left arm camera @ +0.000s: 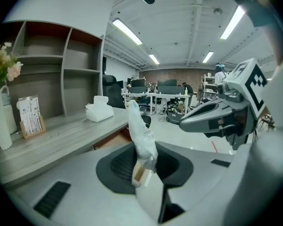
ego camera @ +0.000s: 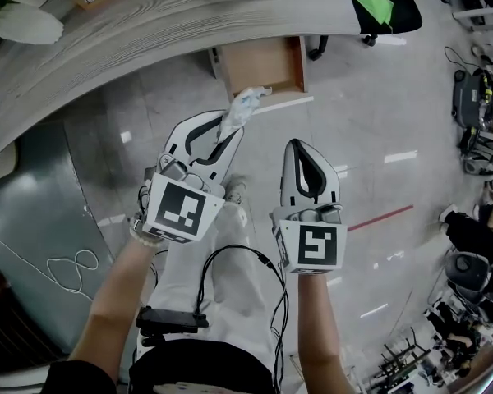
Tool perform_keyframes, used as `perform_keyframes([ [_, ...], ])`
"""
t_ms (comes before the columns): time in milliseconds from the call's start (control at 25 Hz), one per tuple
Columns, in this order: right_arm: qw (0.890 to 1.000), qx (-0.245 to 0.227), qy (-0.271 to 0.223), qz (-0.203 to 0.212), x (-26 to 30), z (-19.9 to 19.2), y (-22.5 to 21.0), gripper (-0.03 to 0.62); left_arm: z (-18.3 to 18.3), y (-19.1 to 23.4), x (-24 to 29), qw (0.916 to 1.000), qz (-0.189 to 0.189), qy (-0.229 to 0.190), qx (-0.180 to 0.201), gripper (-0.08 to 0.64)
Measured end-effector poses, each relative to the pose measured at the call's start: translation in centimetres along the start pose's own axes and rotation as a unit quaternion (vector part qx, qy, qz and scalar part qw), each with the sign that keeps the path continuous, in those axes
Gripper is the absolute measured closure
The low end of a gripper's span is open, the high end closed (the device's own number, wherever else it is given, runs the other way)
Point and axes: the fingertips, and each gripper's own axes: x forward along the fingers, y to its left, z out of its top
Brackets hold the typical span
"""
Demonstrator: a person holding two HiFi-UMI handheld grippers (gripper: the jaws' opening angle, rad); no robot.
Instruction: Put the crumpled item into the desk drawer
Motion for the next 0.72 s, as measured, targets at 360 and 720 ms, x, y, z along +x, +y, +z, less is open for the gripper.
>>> perform_keyframes([
  [360, 1.000, 0.016, 0.003, -0.004, 1.9, -2.4, -0.5, 0.588, -2.6, 0.6, 3.8, 0.9998, -0.013, 0.011, -0.009, 0.466],
  [720, 1.000, 0.015, 0.006, -0.006, 3.2, -3.2, -0.5, 0.588, -5.8, 1.7, 7.7, 0.9989, -0.021, 0.041, -0.010, 0.465],
])
